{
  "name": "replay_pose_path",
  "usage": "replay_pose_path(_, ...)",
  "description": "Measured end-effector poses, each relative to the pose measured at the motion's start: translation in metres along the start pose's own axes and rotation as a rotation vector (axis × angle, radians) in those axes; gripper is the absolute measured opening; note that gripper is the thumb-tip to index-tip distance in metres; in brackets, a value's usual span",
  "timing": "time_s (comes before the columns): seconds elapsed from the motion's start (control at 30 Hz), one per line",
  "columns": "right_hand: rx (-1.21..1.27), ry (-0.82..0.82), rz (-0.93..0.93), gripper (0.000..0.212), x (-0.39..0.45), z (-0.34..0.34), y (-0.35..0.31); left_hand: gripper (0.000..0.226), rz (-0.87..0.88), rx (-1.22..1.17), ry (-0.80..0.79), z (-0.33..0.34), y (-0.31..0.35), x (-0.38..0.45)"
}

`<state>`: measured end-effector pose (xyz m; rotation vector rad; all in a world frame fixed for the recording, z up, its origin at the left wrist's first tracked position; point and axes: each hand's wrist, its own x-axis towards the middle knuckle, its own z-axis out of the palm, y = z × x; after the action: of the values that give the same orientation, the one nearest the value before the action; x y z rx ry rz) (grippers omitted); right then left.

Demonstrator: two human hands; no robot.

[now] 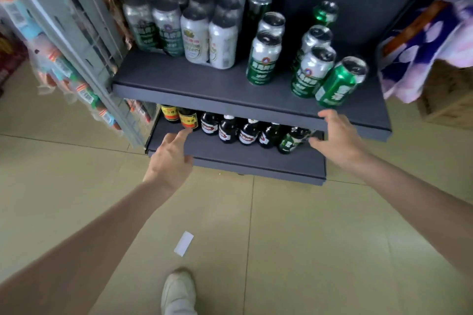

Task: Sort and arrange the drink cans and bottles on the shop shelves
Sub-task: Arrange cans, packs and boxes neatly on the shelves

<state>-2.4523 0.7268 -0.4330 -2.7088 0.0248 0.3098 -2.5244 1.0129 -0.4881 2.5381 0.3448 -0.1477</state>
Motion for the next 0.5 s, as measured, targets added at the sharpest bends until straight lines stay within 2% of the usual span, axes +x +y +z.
replay_pose_path(0.17, -0.075, 0.05, -0.283, 0.041, -0.068, -0.169, -0.002, 0.058, 0.318, 0.107, 0.048, -0.097, 0.137, -0.038)
replay_pose_path(0.23, -0.133, 0.128, -0.378, 0.036, -0.092, -0.258, -0.011, 0.054, 0.483, 0.183, 0.116, -0.153, 0.211, -0.046)
replay_pose_path(0.33, -0.224, 0.258, -0.477, 0.037, -0.127, -0.389, -0.03, 0.05, 0.683, 0.172, 0.243, -0.237, 0.32, -0.057)
replay_pose_path(0.43, -0.25, 0.428, -0.494, 0.037, -0.162, -0.501, -0.049, 0.048, 0.758, 0.121, 0.35, -0.312, 0.409, -0.074)
replay_pose_path(0.5, -0.264, 0.542, -0.502, 0.045, -0.177, -0.56, -0.057, 0.046, 0.836, 0.123, 0.391, -0.352, 0.449, -0.087)
